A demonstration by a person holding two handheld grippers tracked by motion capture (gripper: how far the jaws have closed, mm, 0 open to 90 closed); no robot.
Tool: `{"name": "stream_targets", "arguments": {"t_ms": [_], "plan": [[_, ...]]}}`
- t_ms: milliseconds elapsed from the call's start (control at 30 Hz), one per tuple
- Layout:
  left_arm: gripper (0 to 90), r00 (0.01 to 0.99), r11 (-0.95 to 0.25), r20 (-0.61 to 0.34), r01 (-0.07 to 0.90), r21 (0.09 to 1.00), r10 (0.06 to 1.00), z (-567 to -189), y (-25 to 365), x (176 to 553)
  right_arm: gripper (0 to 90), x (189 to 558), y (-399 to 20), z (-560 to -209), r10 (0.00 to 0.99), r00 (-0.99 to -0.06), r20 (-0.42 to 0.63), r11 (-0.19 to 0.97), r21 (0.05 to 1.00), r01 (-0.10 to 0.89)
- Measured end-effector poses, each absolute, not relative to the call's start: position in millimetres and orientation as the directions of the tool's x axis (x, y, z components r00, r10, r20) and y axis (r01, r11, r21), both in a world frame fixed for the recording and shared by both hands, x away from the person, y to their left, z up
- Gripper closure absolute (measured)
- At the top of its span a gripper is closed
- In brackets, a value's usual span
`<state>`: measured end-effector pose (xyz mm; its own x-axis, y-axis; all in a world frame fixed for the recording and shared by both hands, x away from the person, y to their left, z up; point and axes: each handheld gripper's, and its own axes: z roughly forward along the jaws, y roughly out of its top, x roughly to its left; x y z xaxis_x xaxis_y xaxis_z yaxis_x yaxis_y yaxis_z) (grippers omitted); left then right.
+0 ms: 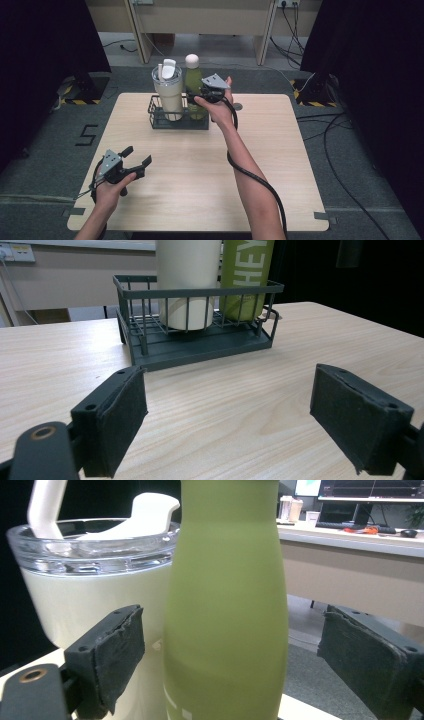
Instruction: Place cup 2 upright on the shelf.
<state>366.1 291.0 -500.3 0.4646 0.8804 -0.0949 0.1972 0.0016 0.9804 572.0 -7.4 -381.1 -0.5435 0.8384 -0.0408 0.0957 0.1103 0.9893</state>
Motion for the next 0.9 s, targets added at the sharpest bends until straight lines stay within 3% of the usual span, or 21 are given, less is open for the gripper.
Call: {"name": "stream_targets", "arguments": {"t_ms": [900], "plan": [[14.2,0.462,-0.005,-0.09,0.2,0.98,0.882,-501.1,289.2,365.9,12.8,523.5,-54.6,-392.3,0.844,-0.535,-0.037,0.101,0.991,0.091]]}}
